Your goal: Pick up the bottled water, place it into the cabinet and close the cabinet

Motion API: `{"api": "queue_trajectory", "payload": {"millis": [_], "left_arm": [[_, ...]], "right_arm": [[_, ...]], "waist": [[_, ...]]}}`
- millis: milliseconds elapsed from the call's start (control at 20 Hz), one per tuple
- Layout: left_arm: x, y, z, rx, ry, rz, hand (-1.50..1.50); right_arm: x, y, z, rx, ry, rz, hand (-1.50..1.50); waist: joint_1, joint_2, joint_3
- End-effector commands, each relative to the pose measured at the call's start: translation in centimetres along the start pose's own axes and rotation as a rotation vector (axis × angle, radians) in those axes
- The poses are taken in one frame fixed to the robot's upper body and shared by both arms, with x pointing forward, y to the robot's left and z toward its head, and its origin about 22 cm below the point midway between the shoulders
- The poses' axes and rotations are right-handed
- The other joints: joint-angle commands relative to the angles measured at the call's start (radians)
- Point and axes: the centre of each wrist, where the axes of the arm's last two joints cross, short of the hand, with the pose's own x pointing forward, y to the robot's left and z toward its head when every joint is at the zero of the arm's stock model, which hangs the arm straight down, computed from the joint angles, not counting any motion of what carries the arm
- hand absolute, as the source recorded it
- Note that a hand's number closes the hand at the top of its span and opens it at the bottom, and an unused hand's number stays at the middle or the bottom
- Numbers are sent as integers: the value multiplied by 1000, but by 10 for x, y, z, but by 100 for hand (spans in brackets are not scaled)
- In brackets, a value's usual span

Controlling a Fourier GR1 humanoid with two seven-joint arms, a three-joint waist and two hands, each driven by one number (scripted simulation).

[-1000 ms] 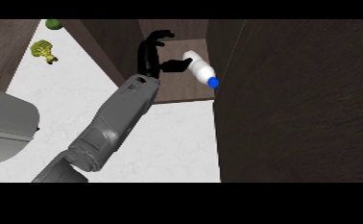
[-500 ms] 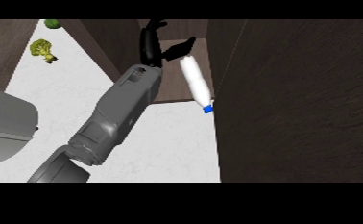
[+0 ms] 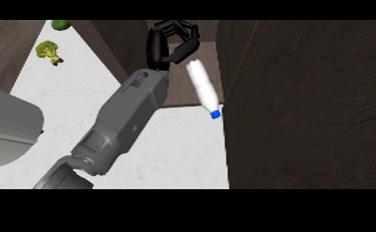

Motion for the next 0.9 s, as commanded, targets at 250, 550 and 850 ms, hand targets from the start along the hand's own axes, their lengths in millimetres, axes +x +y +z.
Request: {"api": "queue_trajectory", "payload": {"millis": [250,550,850], "left_arm": [[3,-12,25,-170,52,205,150],[4,-22,78,-304,142,404,-150],[3,-9,142,-371,184,467,-150]], "right_arm": [[28,6,-17,-15,-27,11,-150],[33,13,-19,-14,-22,37,-150],[41,22,-20,-62,-25,21,-150]], "waist": [[34,-15,1],[52,-25,0],[89,-32,0]]}}
